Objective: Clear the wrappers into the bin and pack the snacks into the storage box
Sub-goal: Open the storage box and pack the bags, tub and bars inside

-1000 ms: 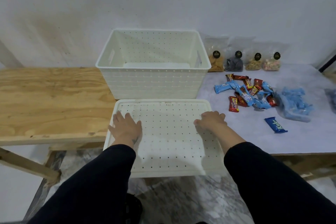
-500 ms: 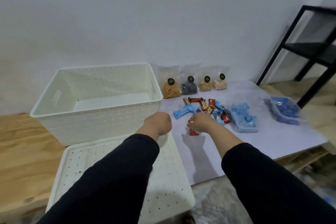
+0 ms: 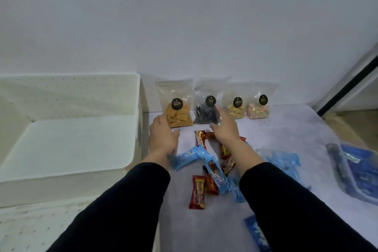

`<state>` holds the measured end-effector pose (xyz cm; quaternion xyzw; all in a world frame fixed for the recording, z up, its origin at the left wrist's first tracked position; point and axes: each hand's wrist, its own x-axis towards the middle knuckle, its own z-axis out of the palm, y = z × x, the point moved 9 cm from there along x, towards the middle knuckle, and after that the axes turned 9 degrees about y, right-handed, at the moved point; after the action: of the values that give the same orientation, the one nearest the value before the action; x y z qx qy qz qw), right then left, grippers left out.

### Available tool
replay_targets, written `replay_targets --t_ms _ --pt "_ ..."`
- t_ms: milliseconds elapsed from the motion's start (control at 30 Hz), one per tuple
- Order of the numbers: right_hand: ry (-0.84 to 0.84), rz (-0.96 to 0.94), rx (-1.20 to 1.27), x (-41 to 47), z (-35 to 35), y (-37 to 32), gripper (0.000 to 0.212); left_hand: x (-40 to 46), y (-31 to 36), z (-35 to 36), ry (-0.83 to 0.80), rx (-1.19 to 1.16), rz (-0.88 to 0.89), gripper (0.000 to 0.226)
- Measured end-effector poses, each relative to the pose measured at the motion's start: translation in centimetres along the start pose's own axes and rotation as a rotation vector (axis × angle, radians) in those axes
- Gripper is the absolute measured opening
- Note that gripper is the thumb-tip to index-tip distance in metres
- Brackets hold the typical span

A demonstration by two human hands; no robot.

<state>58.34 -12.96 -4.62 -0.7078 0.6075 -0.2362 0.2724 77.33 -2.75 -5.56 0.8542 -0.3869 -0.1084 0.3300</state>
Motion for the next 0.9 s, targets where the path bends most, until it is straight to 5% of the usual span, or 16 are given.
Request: replay_targets --t_ms 200,900 --pt "0.025 -0.015 0.134 5.4 3.0 1.5 0.082 4.2 -0.2 2.6 0.077 -0.194 -0.02 0.083" --pt "0.168 -0.165 0.262 3.5 -4.0 -2.2 0.085 2.7 4.5 -2.5 0.143 -0.348 0.04 0.074"
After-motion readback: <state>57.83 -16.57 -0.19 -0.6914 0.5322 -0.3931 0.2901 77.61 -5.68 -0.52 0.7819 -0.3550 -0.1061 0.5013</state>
